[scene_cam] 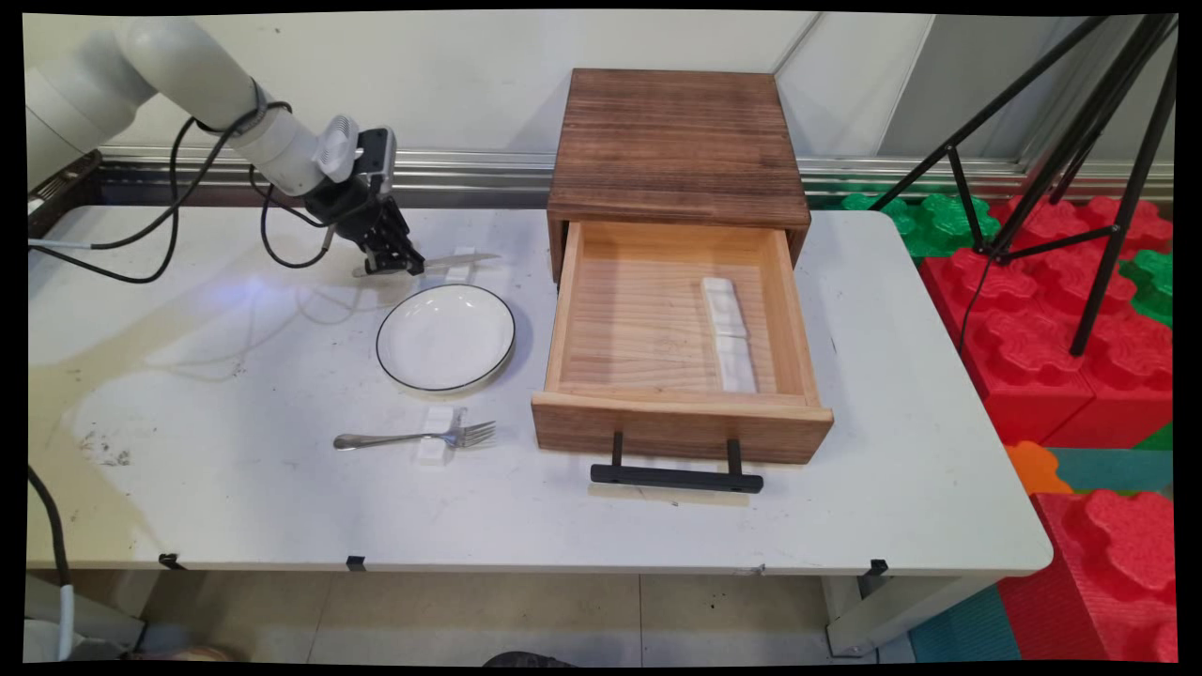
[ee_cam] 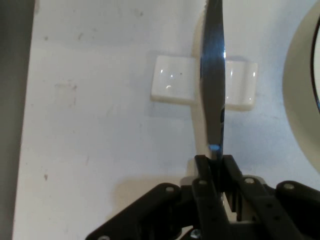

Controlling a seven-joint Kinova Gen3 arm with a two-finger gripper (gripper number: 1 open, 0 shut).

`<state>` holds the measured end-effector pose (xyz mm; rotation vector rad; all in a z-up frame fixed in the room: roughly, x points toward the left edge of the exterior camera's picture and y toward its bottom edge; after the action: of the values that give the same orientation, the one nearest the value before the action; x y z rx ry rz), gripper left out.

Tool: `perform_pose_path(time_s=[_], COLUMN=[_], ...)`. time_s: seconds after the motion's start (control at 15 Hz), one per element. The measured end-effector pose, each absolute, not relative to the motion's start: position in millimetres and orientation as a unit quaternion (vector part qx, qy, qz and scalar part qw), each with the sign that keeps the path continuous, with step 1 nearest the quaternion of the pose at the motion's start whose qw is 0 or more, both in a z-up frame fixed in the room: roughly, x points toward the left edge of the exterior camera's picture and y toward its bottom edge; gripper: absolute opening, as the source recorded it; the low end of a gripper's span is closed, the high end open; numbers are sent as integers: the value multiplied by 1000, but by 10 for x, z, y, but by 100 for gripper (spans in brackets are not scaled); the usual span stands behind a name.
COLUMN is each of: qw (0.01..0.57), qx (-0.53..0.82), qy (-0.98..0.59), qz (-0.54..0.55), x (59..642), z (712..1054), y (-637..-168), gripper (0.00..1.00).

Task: Place the picked object into the drawer

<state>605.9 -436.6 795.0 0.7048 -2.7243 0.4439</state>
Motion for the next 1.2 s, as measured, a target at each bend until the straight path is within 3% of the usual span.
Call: perform_pose_path(time_s=[0.67, 1.2], qw=[160, 193], qx=[231, 223], qy=[-946, -943], qz=[160, 157], x=[6107, 6059], z=[8338, 8871], y=[-4180, -3924], gripper=[0, 0])
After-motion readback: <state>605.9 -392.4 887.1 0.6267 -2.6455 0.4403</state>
